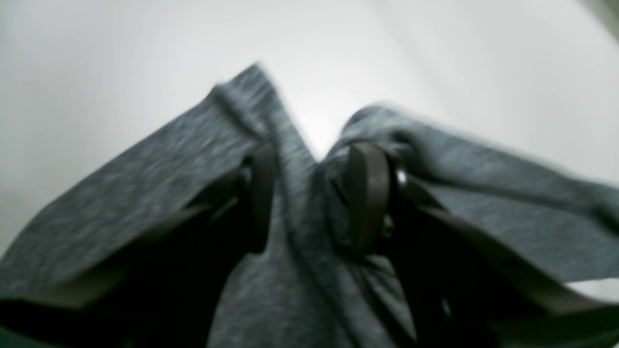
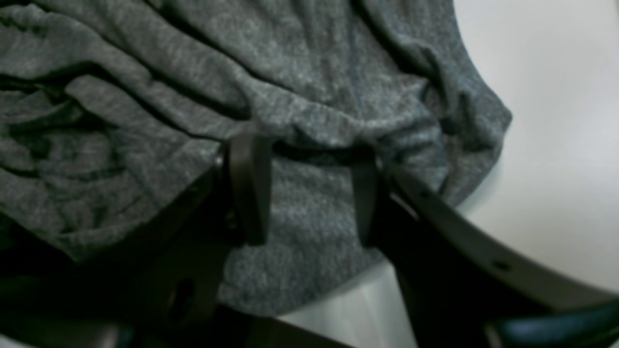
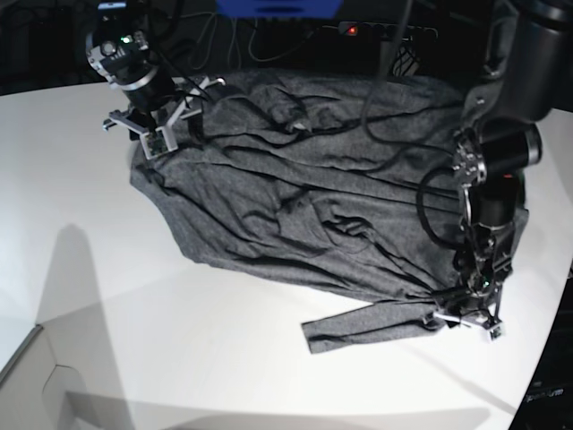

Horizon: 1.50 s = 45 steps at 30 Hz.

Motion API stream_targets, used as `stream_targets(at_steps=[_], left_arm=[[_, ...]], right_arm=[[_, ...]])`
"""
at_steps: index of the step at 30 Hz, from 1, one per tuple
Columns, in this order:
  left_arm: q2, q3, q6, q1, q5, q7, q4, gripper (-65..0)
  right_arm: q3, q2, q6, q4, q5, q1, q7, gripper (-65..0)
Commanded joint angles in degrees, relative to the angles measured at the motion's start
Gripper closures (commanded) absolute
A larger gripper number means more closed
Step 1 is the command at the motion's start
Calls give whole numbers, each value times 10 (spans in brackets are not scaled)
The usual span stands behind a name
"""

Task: Layout the t-shirt on the table in an organized manner, then fold the t-shirt properly
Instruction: 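Drag the grasped sleeve back toward the left gripper's side, then lay the sleeve down and regrasp the shirt hem with the left gripper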

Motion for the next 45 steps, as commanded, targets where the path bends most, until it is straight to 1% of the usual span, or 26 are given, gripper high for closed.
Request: stream_targets(at_steps=[1,3,4,7,9,11,13,16,18,19,20,23,25,28,31,40,45], left_arm=[[-5,-9,-4,-6,-1,9,43,-247],[3,-20,-5,26,-2,55,145,-247],[17,-23,-5,44,-2,70,197,-247],[57,-8,-5,88,1,85,344,-247],[67,38,-5,92,3,85,380,-247],[67,109,-5,90,3,85,378,-247],[66,186,0,74,3,81,354,-247],[70,277,1,30,3,79,255,-247],[72,318,1,-8,3,78,179,-247],[80,330,1,-26,2,78,140,-247],[87,334,2,-41,2,68,101,-247],[94,328,2,-65,3,-8,17,-247],[93,330,2,-78,3,-30,-23,-247],[91,329,2,-83,1,-32,-49,-247],[74,328,2,-79,0,-32,-52,-247],[4,321,2,-47,-1,-31,-53,-247],[-25,217,0,-14,-1,-31,-49,-247]], right_arm=[[0,1,2,9,8,-1,14,-273],[0,2,2,9,8,-2,14,-273],[0,2,2,9,8,-3,14,-273],[0,2,2,9,8,-4,14,-273],[0,1,2,9,8,-4,14,-273],[0,1,2,9,8,-4,14,-273],[0,1,2,9,8,-4,14,-273],[0,1,2,9,8,-5,14,-273],[0,1,2,9,8,-5,14,-273],[1,1,2,9,8,-6,14,-273],[2,1,2,9,8,-7,13,-273],[2,1,2,9,8,-6,-4,-273],[2,1,2,9,8,-6,-10,-273],[2,1,2,9,8,-3,-16,-273],[2,1,2,9,8,-3,-16,-273],[2,3,2,9,8,-3,-16,-273],[3,3,2,16,8,16,-11,-273]])
